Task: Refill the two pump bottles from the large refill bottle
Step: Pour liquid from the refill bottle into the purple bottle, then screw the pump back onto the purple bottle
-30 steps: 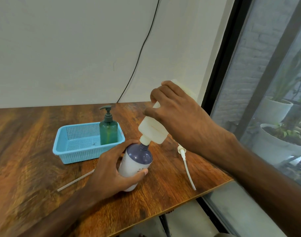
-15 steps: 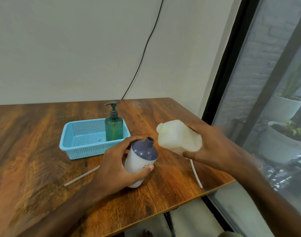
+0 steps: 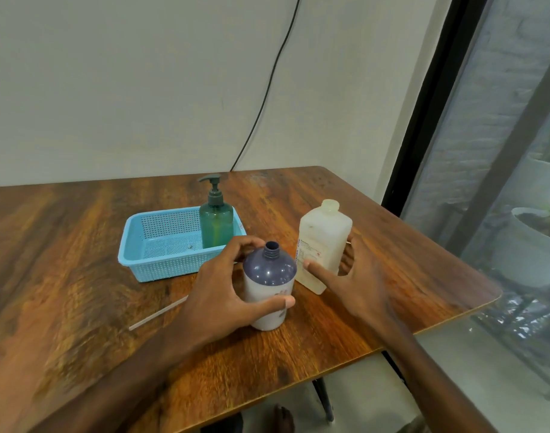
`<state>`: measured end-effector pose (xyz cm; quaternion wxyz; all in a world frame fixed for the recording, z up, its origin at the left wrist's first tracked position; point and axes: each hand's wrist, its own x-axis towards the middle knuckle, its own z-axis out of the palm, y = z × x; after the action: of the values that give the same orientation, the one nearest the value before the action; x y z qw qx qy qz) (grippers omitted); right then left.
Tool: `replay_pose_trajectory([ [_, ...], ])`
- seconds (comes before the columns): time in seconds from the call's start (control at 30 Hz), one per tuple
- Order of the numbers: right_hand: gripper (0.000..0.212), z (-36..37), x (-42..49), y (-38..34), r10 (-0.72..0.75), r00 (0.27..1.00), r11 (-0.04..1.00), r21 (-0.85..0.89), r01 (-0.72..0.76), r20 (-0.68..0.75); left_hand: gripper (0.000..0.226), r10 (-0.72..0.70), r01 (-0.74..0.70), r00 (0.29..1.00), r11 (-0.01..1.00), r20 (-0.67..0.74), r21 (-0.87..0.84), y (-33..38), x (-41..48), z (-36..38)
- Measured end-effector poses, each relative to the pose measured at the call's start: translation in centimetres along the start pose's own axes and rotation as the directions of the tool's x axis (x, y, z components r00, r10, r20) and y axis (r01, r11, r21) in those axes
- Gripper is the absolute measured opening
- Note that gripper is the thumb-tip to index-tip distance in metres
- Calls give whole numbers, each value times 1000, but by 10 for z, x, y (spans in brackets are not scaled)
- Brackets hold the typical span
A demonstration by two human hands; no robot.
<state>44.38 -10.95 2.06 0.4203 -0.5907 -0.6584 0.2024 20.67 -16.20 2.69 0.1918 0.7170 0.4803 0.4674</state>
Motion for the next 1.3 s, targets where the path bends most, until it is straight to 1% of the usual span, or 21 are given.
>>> replay_pose_trajectory([
  [0.1, 96, 2, -5, 3, 20, 1000, 1000, -1, -20, 7, 95, -40, 35, 995, 998, 94, 48, -4, 6, -8],
  [0.23, 107, 6, -26, 8, 61, 998, 997, 37, -61, 2, 115, -102, 25, 949, 968, 297, 252, -15, 7, -29],
  [0.27, 110, 8, -35, 8, 81, 997, 996, 45, -81, -12, 116, -109, 8, 937, 957, 331, 292, -19, 3, -36],
  [0.33, 110, 11, -52, 8, 133, 989, 988, 83, -128, -58, 105, -97, -34, 929, 938, 356, 346, -27, -6, -51],
  [0.4, 105, 14, -69, 6, 169, 980, 974, 170, -149, -110, 85, -102, -29, 945, 920, 311, 391, -32, -16, -64],
  [0.43, 102, 17, -77, 3, 179, 975, 965, 215, -148, -132, 76, -118, 1, 960, 909, 256, 416, -34, -19, -66],
  [0.5, 95, 22, -90, -3, 159, 968, 963, 247, -109, -194, 61, -174, 109, 980, 879, 99, 464, -38, -22, -63],
  [0.57, 85, 28, -101, -11, 125, 960, 969, 241, -63, -250, 48, -249, 220, 968, 823, -15, 524, -41, -19, -54],
  [0.6, 80, 30, -104, -14, 119, 959, 969, 239, -56, -259, 42, -273, 240, 962, 788, -28, 566, -44, -17, -50],
  [0.67, 73, 34, -108, -18, 122, 962, 970, 235, -63, -245, 34, -280, 215, 960, 732, -2, 646, -47, -11, -43],
  [0.77, 66, 33, -111, -22, 121, 969, 965, 253, -64, -216, 28, -257, 183, 967, 693, 1, 697, -51, -5, -41],
  [0.83, 60, 29, -113, -24, 98, 971, 966, 257, -40, -218, 24, -243, 179, 970, 709, -2, 682, -45, -5, -42],
  [0.9, 48, 23, -115, -26, 62, 974, 968, 252, -5, -220, 26, -194, 179, 980, 755, -46, 631, -36, -10, -44],
  [1.0, 27, 16, -117, -30, 17, 980, 956, 291, 42, -198, 31, -65, 178, 972, 835, -227, 521, -15, -22, -50],
  [1.07, 21, 12, -117, -38, -21, 988, 940, 335, 72, -153, 35, -28, 175, 948, 878, -318, 445, 1, -29, -52],
  [1.1, 18, 10, -116, -44, -47, 990, 928, 360, 91, -130, 37, -20, 163, 940, 903, -341, 397, 9, -31, -53],
  [1.2, 13, 1, -111, -64, -101, 992, 876, 465, 126, -78, 41, 19, 84, 941, 954, -337, 287, 30, -31, -51],
  [1.23, 13, -2, -108, -72, -106, 992, 855, 503, 125, -68, 41, 52, 44, 943, 959, -327, 278, 38, -30, -50],
  [1.3, 22, -9, -100, -84, -122, 991, 822, 553, 136, -61, 38, 135, -44, 943, 957, -305, 288, 55, -28, -47],
])
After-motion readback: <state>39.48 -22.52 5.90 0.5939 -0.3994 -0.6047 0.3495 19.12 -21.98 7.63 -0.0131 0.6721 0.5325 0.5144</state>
